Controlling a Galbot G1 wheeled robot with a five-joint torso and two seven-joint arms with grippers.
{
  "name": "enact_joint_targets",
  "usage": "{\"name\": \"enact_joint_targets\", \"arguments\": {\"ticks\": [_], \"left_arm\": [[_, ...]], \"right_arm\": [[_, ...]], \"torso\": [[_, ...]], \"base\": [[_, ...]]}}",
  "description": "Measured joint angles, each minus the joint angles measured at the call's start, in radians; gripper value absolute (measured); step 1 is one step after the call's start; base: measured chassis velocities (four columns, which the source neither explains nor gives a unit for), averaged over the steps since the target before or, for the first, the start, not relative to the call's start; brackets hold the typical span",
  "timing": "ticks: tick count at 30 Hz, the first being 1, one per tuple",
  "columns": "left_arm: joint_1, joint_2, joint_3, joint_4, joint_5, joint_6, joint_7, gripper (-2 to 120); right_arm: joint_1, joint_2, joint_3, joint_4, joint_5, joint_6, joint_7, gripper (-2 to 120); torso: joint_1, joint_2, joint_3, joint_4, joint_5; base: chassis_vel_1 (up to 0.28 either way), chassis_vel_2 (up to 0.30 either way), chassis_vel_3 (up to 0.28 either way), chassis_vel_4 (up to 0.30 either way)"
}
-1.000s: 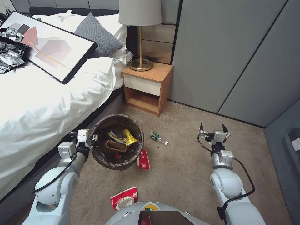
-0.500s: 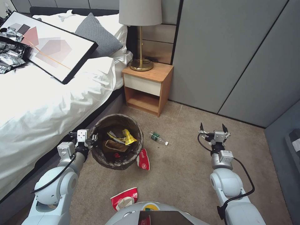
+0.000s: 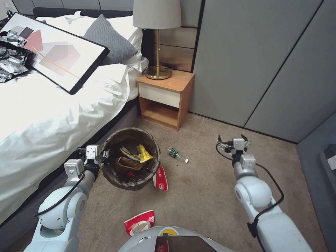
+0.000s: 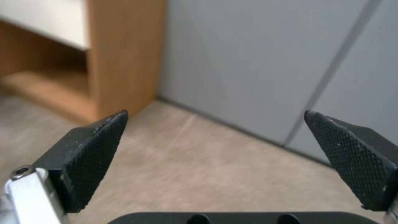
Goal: Pick up the trash bin, then pick up the garbage from the floor and place it into the trash bin.
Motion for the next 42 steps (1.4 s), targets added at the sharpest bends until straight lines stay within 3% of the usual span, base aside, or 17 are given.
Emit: {"name": "enact_joint_targets", "arguments": {"ticks": [4, 5, 7, 8, 10, 16, 24, 37, 42], "left_arm": [[0.0, 0.002, 0.0, 0.0, 0.0, 0.0, 0.0, 0], [0.0, 0.003, 0.0, 0.0, 0.0, 0.0, 0.0, 0], [0.001, 0.002, 0.002, -0.002, 0.001, 0.001, 0.0, 0], [0.001, 0.002, 0.002, -0.002, 0.001, 0.001, 0.0, 0], [0.004, 0.001, -0.001, -0.007, 0.001, 0.003, 0.0, 0], [0.005, 0.0, -0.004, -0.015, 0.003, 0.025, -0.003, 0], [0.008, 0.0, -0.001, -0.032, -0.004, 0.063, -0.024, 0], [0.011, 0.003, -0.002, -0.04, -0.015, 0.063, -0.03, 0], [0.012, 0.002, -0.009, -0.04, -0.014, 0.063, -0.03, 0]], "right_arm": [[0.033, -0.063, -0.034, 0.02, 0.059, -0.101, 0.009, 100], [0.067, -0.113, -0.063, 0.026, 0.113, -0.167, 0.011, 100], [0.228, -0.243, -0.172, -0.013, 0.359, -0.336, 0.059, 100], [0.228, -0.243, -0.172, -0.013, 0.359, -0.336, 0.059, 100], [0.376, -0.287, -0.261, -0.114, 0.469, -0.427, 0.062, 100], [0.574, -0.285, -0.362, -0.272, 0.696, -0.574, 0.057, 100], [0.751, -0.275, -0.515, -0.446, 0.751, -0.589, 0.004, 100], [0.83, -0.249, -0.616, -0.555, 0.752, -0.586, -0.032, 100], [0.908, -0.186, -0.73, -0.66, 0.733, -0.584, -0.056, 100]], "torso": [[0.0, 0.0, 0.0, -0.0002, 0.0], [0.0, 0.0, 0.0, -0.0004, 0.0], [0.0, 0.0, 0.0, 0.0008, 0.0], [0.0, 0.0, 0.0, 0.0008, 0.0], [0.0, 0.0, 0.0, 0.0003, 0.0002], [0.0, 0.0, 0.0, -0.0001, -0.0001], [0.0, 0.0, 0.0, 0.0001, -0.0003], [0.0, 0.0, 0.0, -0.0001, -0.0002], [0.0, 0.0, 0.0, -0.0001, -0.0003]], "base": [[0.0, 0.0, 0.0, 0.0], [0.0, 0.0, 0.0, 0.0], [0.0, 0.0, 0.0, 0.0], [0.0, 0.0, 0.0, 0.0], [0.0, 0.0, 0.0, 0.0], [0.0, 0.0, 0.0, 0.0], [0.0, 0.0, 0.0, 0.0], [0.0, 0.0, 0.0, 0.0], [0.0, 0.0, 0.0, 0.0]]}}
